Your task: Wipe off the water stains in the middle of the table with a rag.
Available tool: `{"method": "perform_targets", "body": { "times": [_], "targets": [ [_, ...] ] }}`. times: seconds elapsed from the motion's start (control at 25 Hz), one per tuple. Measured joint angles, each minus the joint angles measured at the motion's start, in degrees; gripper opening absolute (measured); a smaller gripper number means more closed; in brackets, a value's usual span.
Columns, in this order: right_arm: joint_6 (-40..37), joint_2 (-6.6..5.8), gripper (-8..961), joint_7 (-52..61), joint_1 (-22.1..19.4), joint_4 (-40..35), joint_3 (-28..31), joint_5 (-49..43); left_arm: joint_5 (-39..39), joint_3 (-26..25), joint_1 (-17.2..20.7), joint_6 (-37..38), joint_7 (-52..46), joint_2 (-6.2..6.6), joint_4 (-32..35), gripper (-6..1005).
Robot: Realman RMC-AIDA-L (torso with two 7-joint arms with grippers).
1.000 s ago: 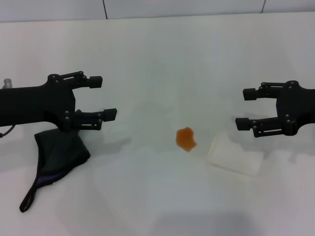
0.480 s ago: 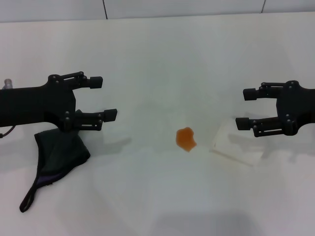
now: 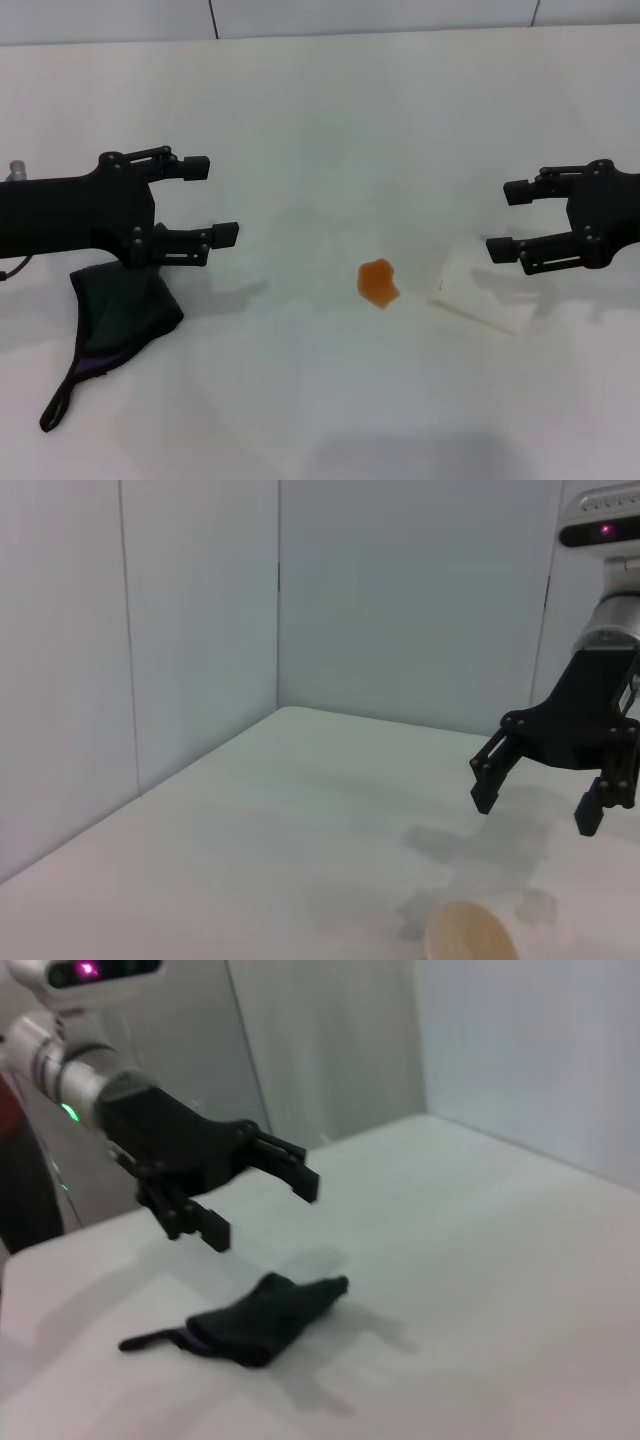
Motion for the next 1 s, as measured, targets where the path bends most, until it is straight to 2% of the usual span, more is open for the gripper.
{"method": "perform_targets", "body": {
  "times": [0.32, 0.72, 1.0],
  "targets": [
    [-0.4, -0.03, 813, 11.6, 1.5, -7.6, -0.9, -9.7, 1.0, 0.2, 0.0, 0.0, 0.0, -0.03, 0.1, 879],
    [-4.3, 0.01, 812, 23.9, 3.9, -17.2, -7.5, -19.3, 1.5, 0.2, 0.1, 0.6, 0.2, 0.14, 0.1, 880],
    [-4.6, 0.08, 811, 29.8, 4.2, -18.7, -12.9, -25.2, 2.9, 0.2, -0.1, 0.7, 1.0, 0.18, 0.1, 880]
  ]
}}
